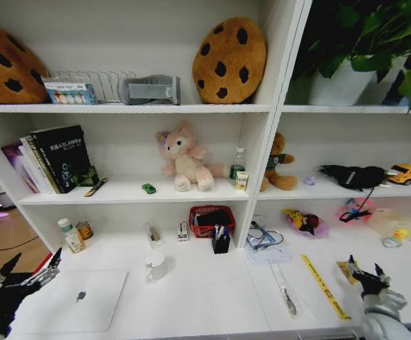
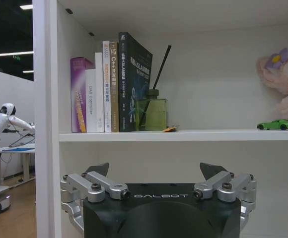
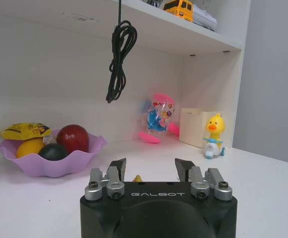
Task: Organize the objects on the table.
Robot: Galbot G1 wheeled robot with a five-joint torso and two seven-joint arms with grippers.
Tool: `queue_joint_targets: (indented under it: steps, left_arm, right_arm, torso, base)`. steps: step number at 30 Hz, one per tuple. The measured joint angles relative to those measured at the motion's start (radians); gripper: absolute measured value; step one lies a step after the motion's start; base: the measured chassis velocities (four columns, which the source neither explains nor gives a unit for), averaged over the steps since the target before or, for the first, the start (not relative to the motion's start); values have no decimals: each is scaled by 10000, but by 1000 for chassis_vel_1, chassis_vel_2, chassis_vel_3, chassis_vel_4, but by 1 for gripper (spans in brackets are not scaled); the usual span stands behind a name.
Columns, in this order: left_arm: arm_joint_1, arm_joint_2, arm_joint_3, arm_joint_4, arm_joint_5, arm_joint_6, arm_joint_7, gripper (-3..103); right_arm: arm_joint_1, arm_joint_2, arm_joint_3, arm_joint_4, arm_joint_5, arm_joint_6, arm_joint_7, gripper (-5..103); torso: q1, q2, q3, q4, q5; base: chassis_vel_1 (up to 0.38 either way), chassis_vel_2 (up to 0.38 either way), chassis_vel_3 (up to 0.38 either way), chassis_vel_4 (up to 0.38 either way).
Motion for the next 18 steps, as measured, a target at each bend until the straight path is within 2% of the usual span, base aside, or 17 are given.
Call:
queue_joint_targets:
  steps: [1, 3, 4, 6, 7, 12, 13, 16, 18]
  left_arm:
    - [0, 0, 0, 0, 0, 0, 0, 100]
    - [0, 0, 0, 0, 0, 0, 0, 100]
    - [0, 0, 0, 0, 0, 0, 0, 100]
    - [0, 0, 0, 0, 0, 0, 0, 100]
    - [0, 0, 0, 0, 0, 0, 0, 100]
    - [0, 0, 0, 1, -1, -1, 0, 100]
    - [0, 0, 0, 1, -1, -1, 0, 100]
    - [0, 0, 0, 0, -1, 0, 0, 100]
    - [0, 0, 0, 0, -1, 0, 0, 100]
  right_arm:
    - [0, 0, 0, 0, 0, 0, 0, 57]
    - [105, 31, -67, -155, 5, -70, 5, 46]
    - [105, 31, -67, -155, 5, -70, 5, 46]
    - [171, 94, -110, -348, -1, -116, 26, 35]
    - [171, 94, -110, -348, -1, -116, 26, 35]
    - [365, 79, -228, -728, -60, -137, 33, 14]
    - [365, 79, -228, -728, -60, -137, 33, 14]
    - [387, 76, -224, -733, -65, -165, 35, 3]
    - [387, 81, -214, -717, -71, -171, 39, 1]
  torso:
    - [0, 0, 0, 0, 0]
    - [0, 1, -1, 1, -2]
    - [0, 1, -1, 1, -2]
    - [0, 1, 0, 0, -1]
    - [0, 1, 0, 0, -1]
    - [0, 1, 0, 1, -1]
    - [0, 1, 0, 1, -1]
    - [0, 1, 0, 0, -1]
    - [0, 1, 0, 1, -1]
  base:
    - [0, 0, 0, 0]
    - [0, 0, 0, 0]
    - [0, 0, 0, 0]
    - [0, 0, 0, 0]
    - [0, 0, 0, 0]
    - [0, 0, 0, 0]
    - [0, 0, 0, 0]
    - [0, 0, 0, 0]
    - [0, 0, 0, 0]
